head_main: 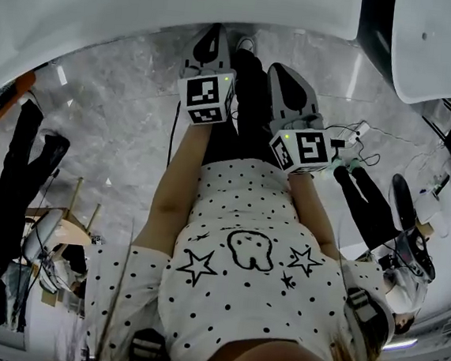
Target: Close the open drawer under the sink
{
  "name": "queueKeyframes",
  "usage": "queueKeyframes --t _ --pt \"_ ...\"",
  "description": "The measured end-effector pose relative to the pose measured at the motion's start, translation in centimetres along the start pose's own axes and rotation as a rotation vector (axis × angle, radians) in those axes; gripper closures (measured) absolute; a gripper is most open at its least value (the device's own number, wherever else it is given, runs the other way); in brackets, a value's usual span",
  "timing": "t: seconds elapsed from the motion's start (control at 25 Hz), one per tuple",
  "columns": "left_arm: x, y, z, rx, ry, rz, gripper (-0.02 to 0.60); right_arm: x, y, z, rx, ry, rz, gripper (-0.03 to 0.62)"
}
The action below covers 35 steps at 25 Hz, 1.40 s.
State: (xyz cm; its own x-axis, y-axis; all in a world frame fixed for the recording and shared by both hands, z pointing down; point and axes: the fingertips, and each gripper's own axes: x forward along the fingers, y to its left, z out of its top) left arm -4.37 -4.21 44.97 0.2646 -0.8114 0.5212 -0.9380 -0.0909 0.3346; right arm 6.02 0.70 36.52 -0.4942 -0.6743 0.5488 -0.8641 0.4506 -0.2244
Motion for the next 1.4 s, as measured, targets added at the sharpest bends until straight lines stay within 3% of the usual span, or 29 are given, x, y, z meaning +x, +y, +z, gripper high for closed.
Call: queueKeyframes --t 0.64,1.4 --pt "-3.6 -2.8 8.5 0.091 -0.112 -0.058 0.577 -1.6 1.2 6.4 -0.103 -0.113 0.052 0.579" --pt "-7.9 -5.7 14.5 0.172 -0.233 -0.096 0.577 -4.1 0.9 9.6 -0.115 -0.201 0.04 0.579"
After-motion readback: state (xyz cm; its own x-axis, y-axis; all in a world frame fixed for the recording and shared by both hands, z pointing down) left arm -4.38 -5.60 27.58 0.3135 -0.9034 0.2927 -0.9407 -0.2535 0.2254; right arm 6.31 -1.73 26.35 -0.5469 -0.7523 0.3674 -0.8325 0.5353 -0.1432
